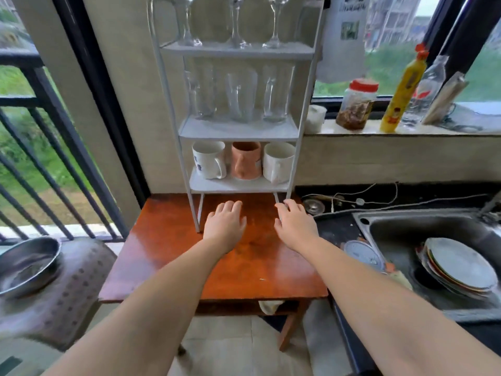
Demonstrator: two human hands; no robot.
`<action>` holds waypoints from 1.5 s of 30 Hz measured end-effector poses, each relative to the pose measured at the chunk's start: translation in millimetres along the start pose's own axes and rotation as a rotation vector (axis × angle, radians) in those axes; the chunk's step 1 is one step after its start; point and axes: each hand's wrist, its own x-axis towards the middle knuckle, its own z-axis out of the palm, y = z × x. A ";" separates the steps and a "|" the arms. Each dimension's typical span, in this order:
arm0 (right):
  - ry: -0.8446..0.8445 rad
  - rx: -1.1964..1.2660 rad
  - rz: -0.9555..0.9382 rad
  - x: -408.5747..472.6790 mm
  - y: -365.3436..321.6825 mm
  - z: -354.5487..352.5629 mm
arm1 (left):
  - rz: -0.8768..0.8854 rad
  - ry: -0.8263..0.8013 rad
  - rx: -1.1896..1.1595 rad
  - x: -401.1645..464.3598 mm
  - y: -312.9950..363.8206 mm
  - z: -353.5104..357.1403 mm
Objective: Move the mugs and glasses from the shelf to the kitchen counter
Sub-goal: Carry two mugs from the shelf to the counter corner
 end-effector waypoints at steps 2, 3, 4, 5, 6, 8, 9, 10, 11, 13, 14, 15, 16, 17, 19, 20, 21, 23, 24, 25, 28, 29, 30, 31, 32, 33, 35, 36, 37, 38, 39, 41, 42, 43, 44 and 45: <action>0.052 0.031 0.031 18.0 -4.8 -2.1 | 0.015 0.000 -0.058 25.1 -0.3 -2.9; 0.088 0.073 0.066 29.2 -8.0 -1.8 | 0.017 0.001 -0.104 40.3 -1.3 -3.7; 0.125 0.134 0.104 37.7 -11.4 -2.3 | 0.005 0.014 -0.165 52.1 -1.1 -4.2; 0.157 0.204 0.137 45.3 -15.0 -2.4 | -0.017 0.036 -0.239 60.1 0.6 -5.6; 0.186 0.268 0.169 52.4 -19.0 -3.0 | -0.040 0.064 -0.312 67.0 2.7 -6.2; 0.228 0.382 0.228 69.6 -25.6 -5.0 | -0.060 0.113 -0.416 81.0 7.7 -5.7; 0.244 0.449 0.260 75.5 -28.5 -6.5 | -0.069 0.127 -0.436 84.2 11.0 -6.0; 0.260 0.520 0.300 83.8 -31.6 -8.0 | -0.080 0.135 -0.450 90.8 12.5 -5.4; 0.271 0.599 0.346 91.5 -34.0 -9.3 | -0.097 0.138 -0.479 97.0 13.9 -5.5; 0.269 0.774 0.449 106.8 -36.2 -11.3 | -0.150 0.131 -0.595 110.6 14.7 -3.3; 0.250 0.857 0.505 113.2 -36.9 -12.2 | -0.180 0.128 -0.662 116.6 14.6 -2.4; 0.222 0.920 0.561 118.2 -37.3 -13.3 | -0.209 0.130 -0.723 121.5 14.4 -3.2; 0.198 0.968 0.608 123.0 -37.6 -14.0 | -0.248 0.135 -0.776 127.5 13.3 -4.3; 0.183 1.011 0.641 127.8 -36.5 -13.3 | -0.293 0.140 -0.825 133.0 12.4 -5.8; 0.155 1.067 0.664 133.4 -34.8 -9.5 | -0.367 0.139 -0.882 141.5 9.8 -9.1; 0.141 1.082 0.663 134.7 -34.6 -7.5 | -0.382 0.134 -0.890 145.3 8.4 -9.7; 0.133 1.098 0.656 134.3 -35.0 -5.9 | -0.385 0.129 -0.901 147.2 7.6 -10.2; 0.126 1.114 0.636 132.5 -38.3 -4.8 | -0.380 0.110 -0.949 147.4 6.8 -9.0; 0.126 1.113 0.629 130.5 -41.4 -6.2 | -0.376 0.103 -0.961 145.4 6.5 -8.1; 0.137 1.110 0.622 128.9 -43.4 -6.6 | -0.370 0.099 -0.957 142.1 5.5 -7.9; 0.163 1.064 0.585 124.6 -47.0 -6.9 | -0.309 0.094 -0.926 133.4 -1.2 -7.4; 0.177 1.060 0.570 123.8 -46.3 -5.9 | -0.283 0.089 -0.924 130.1 -3.6 -8.3; 0.182 1.062 0.563 121.3 -46.6 -6.7 | -0.258 0.081 -0.923 127.7 -5.5 -8.2; 0.190 1.065 0.553 118.4 -47.2 -6.0 | -0.234 0.074 -0.922 123.5 -7.3 -8.9; 0.193 1.077 0.549 114.1 -49.3 -7.0 | -0.216 0.068 -0.921 119.4 -8.1 -9.6; 0.202 1.092 0.546 111.4 -49.9 -6.0 | -0.203 0.065 -0.922 114.6 -8.2 -10.9; 0.206 1.086 0.545 104.8 -50.8 -4.5 | -0.184 0.068 -0.942 105.7 -8.8 -12.7; 0.203 1.071 0.537 99.6 -51.7 -4.3 | -0.177 0.069 -0.959 100.9 -10.2 -13.0; 0.205 1.053 0.527 95.2 -51.8 -4.8 | -0.175 0.063 -0.977 97.2 -11.5 -13.6; 0.208 1.040 0.516 89.2 -52.8 -6.1 | -0.175 0.053 -0.994 92.6 -12.9 -13.7; 0.216 1.032 0.504 85.1 -53.0 -6.1 | -0.174 0.045 -1.006 87.9 -13.9 -13.9; 0.229 1.039 0.490 76.2 -53.8 -7.5 | -0.172 0.037 -1.006 77.5 -13.8 -14.0; 0.235 1.048 0.485 72.3 -54.4 -8.0 | -0.174 0.043 -1.003 72.2 -13.0 -13.9; 0.241 1.049 0.477 68.1 -54.3 -8.4 | -0.175 0.054 -1.000 66.9 -11.9 -13.8; 0.248 1.049 0.470 61.5 -54.1 -9.6 | -0.177 0.064 -1.002 60.4 -10.0 -13.9; 0.256 1.042 0.464 56.4 -53.3 -10.0 | -0.180 0.073 -1.003 54.5 -8.5 -14.1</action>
